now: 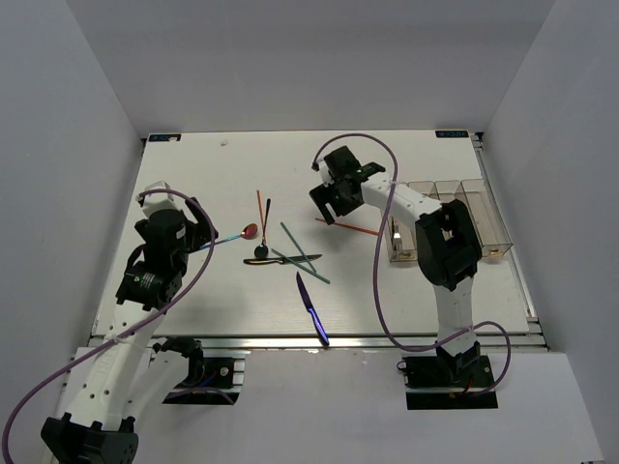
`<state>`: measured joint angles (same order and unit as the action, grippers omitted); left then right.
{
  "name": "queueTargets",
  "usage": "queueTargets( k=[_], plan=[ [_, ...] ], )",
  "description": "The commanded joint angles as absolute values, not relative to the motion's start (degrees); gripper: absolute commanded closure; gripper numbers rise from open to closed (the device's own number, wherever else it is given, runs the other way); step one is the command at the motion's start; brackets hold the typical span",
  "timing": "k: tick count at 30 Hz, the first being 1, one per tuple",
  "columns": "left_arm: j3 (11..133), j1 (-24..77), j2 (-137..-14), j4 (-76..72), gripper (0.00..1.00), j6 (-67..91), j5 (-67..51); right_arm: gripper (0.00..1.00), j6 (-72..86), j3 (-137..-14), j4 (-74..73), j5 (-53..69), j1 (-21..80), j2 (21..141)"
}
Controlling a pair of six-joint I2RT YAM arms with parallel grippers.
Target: Sort the eating utensils into containers
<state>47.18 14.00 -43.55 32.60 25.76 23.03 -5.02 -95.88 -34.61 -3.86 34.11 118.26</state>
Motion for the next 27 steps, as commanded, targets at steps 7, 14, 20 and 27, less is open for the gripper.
queueTargets(
  k=[7,14,20,27],
  plan=[
    [47.11,13.8,-46.14,32.34,0.02,25.31,22.24,0.11,15.45,-93.52,-22.59,-6.84,38.93,112.76],
    [47.29,13.54,-48.6,32.78,0.02,25.4,23.11,0.22,28.2,-108.16,-27.77,-17.3,46.75,120.92],
    [47.46,13.36,-49.83,32.78,0.02,25.31,22.85,0.47,34.98,-115.3,-27.95,-18.54,47.9,127.61],
    [47.37,13.18,-49.22,32.35,0.02,25.22,21.98,0.58,36.12,-121.28,-27.6,-18.81,49.39,134.99]
  ],
)
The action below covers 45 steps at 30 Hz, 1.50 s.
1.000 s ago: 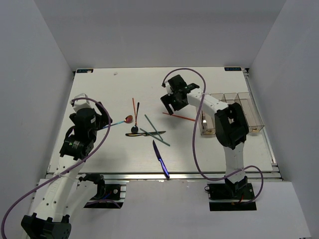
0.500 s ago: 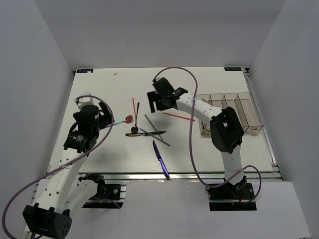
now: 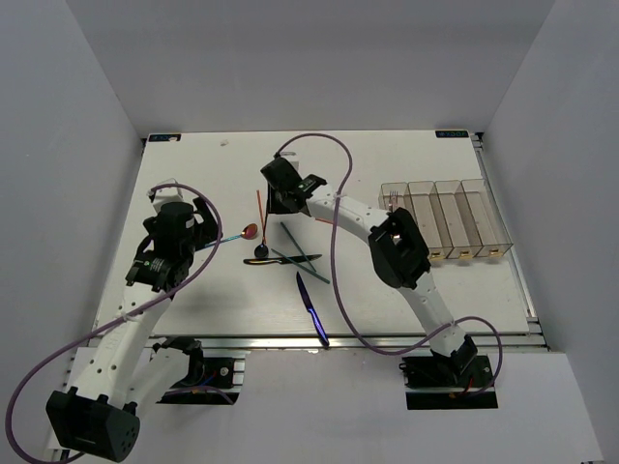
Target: Sort the eating utensils into containers
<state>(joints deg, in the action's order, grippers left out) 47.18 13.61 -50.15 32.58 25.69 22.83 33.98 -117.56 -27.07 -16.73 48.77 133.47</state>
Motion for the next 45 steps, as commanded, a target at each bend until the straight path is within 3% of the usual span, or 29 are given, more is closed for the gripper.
queueTargets(
  k=[1,21,45],
  plan=[
    [47.29,13.27,-49.13,32.43,0.02,25.14,21.8,0.59,36.21,-122.51,-27.68,-18.72,49.48,135.7],
    [46.93,13.18,-46.76,31.82,0.02,24.96,19.69,0.63,36.65,-127.27,-28.56,-22.58,52.82,142.91],
    [46.76,13.18,-46.06,31.55,0.02,24.87,18.19,0.74,35.86,-127.27,-29.0,-24.43,53.35,144.76]
  ],
)
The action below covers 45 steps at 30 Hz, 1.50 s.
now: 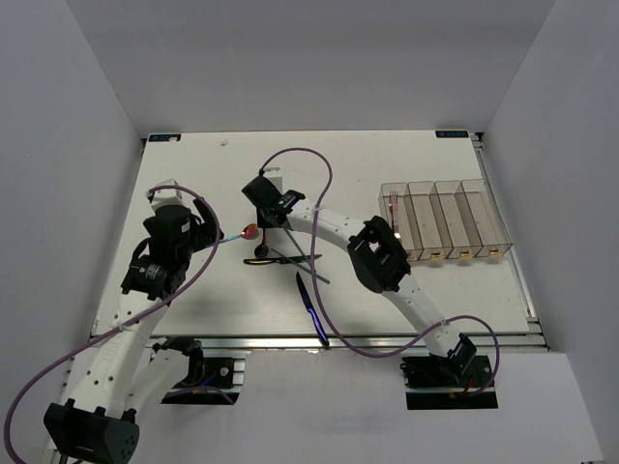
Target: Sort the eating utensils into containers
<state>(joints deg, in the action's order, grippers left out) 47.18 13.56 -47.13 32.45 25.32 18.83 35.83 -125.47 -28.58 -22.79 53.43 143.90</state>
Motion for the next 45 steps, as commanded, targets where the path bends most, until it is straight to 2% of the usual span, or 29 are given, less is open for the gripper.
queueTargets(
  k=[1,13,22,34,43,45],
  plan=[
    [46.76,13.18,-46.05,31.55,0.02,24.87,18.19,0.74,35.86,-127.18,-29.0,-24.35,53.18,145.02],
    [46.76,13.27,-46.32,31.47,0.02,24.87,17.84,0.73,35.68,-128.14,-29.17,-22.93,53.0,146.25],
    [46.76,13.18,-46.14,31.47,0.02,24.87,17.84,0.78,36.12,-127.27,-33.13,-24.61,53.0,146.34],
    [46.76,13.18,-46.32,31.46,0.02,24.87,17.75,0.76,36.82,-119.19,-36.65,-27.25,54.49,144.14],
    [46.76,13.18,-46.41,31.55,0.02,24.96,17.75,1.0,40.34,-120.49,-37.26,-23.82,54.49,145.63],
    [46.76,13.18,-46.41,31.55,0.02,24.87,17.75,1.0,41.22,-120.59,-37.18,-23.29,54.49,145.72]
  ],
)
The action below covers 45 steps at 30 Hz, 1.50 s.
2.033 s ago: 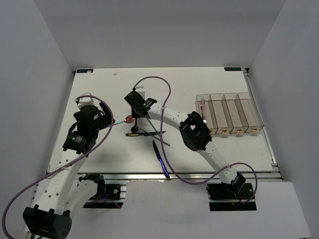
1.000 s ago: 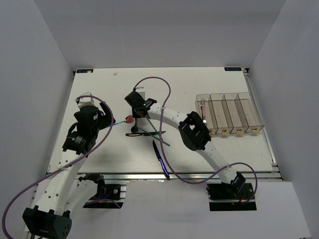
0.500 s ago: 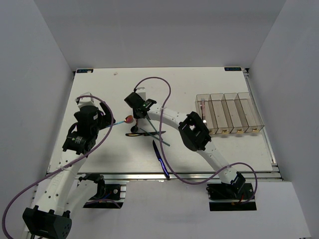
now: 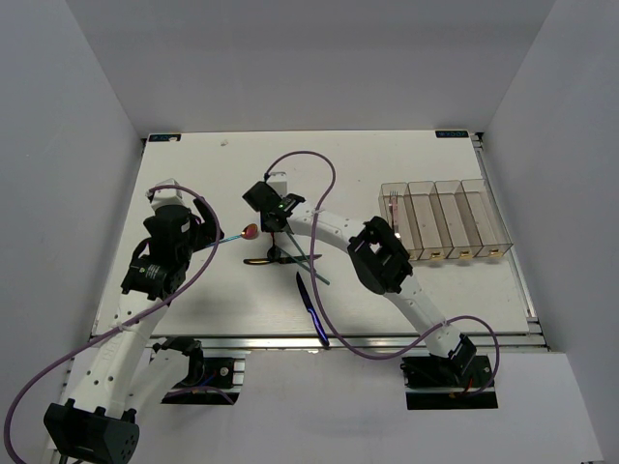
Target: Sort the eating utensils into containers
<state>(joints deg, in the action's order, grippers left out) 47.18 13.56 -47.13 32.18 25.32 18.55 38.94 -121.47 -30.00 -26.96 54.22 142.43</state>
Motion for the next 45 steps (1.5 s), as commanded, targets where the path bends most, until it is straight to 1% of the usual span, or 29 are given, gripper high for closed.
queueTargets(
  k=[1,7,12,18,24,27,28,32,33,34,36,38,40,41,42,43,45],
  plan=[
    [46.76,13.18,-46.41,31.55,0.02,24.87,17.84,1.0,41.57,-120.32,-36.57,-22.94,54.41,145.46],
    [46.67,13.18,-46.4,31.55,0.02,24.87,17.84,1.0,43.76,-116.55,-34.19,-21.36,54.23,141.34],
    [46.67,13.18,-46.58,31.64,0.02,24.87,17.93,1.0,45.09,-110.32,-27.96,-18.9,53.61,134.31],
    [46.67,13.18,-46.67,31.64,0.02,24.87,18.19,1.0,43.77,-110.12,-26.37,-20.3,53.18,128.5],
    [46.67,13.18,-46.76,31.73,0.02,24.87,18.46,1.0,41.49,-111.0,-24.96,-16.96,51.15,126.04],
    [46.67,13.27,-46.76,31.73,0.02,24.87,18.54,1.0,40.78,-107.95,-23.21,-14.25,50.02,122.45],
    [46.58,13.18,-46.84,31.73,0.02,24.87,18.46,1.0,40.87,-102.88,-18.5,-12.59,48.7,119.21],
    [46.67,13.18,-46.93,31.9,0.02,24.87,18.54,1.0,39.03,-91.88,-11.87,-7.56,44.05,111.29],
    [46.67,13.18,-46.85,31.9,0.02,24.96,18.63,1.0,37.37,-90.02,-11.78,-7.12,42.73,109.36],
    [46.67,13.36,-46.58,31.9,0.02,24.96,18.63,1.0,32.39,-88.0,-11.6,-6.86,39.93,105.25],
    [46.58,13.27,-46.14,31.64,0.02,25.05,18.37,1.0,27.71,-84.48,-15.01,-5.89,36.4,101.45],
    [46.58,13.27,-45.88,31.47,0.02,24.87,17.76,1.0,19.19,-82.89,-18.61,-4.31,31.04,96.17],
    [46.67,13.27,-46.14,31.38,0.02,24.87,17.49,1.0,13.83,-79.73,-22.75,-5.88,26.31,90.65],
    [46.76,13.36,-46.4,31.55,0.02,24.87,17.14,1.0,8.32,-78.41,-23.72,-6.06,24.54,89.22],
    [46.76,13.27,-46.49,31.55,0.02,24.87,17.05,1.0,6.35,-76.48,-25.21,-6.5,22.69,87.9],
    [46.93,13.27,-46.49,31.64,0.02,24.79,17.05,1.0,5.11,-75.77,-25.83,-6.68,18.5,86.32],
    [46.76,13.27,-45.97,31.64,0.02,24.87,17.4,1.0,2.73,-75.32,-26.89,-5.02,14.43,85.96]
  ],
)
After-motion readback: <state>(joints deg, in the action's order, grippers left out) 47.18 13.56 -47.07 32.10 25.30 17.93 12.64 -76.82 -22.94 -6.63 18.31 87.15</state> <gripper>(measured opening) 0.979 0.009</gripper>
